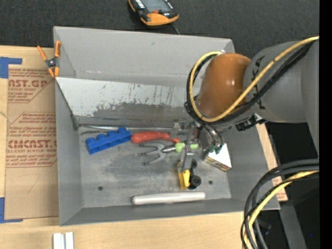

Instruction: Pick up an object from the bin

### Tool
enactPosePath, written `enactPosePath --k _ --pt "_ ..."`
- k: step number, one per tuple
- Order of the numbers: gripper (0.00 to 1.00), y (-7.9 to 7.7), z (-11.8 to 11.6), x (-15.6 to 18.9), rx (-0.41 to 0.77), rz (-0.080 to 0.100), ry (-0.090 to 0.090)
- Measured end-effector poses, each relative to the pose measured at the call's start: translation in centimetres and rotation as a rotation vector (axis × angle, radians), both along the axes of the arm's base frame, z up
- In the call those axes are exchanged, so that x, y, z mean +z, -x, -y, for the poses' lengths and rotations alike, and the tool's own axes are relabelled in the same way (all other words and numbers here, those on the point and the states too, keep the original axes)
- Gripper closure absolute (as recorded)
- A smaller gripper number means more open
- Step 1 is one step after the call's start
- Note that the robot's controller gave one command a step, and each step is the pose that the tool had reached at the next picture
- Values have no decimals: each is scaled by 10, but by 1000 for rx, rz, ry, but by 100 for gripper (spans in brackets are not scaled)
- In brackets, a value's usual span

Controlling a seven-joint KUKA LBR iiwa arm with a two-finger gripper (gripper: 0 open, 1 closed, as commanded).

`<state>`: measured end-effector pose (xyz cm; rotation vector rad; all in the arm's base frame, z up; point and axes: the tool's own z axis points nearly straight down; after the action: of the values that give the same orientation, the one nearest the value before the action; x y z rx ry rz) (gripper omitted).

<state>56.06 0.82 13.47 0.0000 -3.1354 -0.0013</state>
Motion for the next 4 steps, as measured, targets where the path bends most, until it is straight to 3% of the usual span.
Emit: enactPosePath --k 1,2,3,4 --pt "0 -2 0 4 0 7 0" --pt "0 -22 -22 -63 -34 13 -2" --pt "0 -8 25 -65 -62 17 0" --pt "0 -19 -15 -63 -33 19 -6"
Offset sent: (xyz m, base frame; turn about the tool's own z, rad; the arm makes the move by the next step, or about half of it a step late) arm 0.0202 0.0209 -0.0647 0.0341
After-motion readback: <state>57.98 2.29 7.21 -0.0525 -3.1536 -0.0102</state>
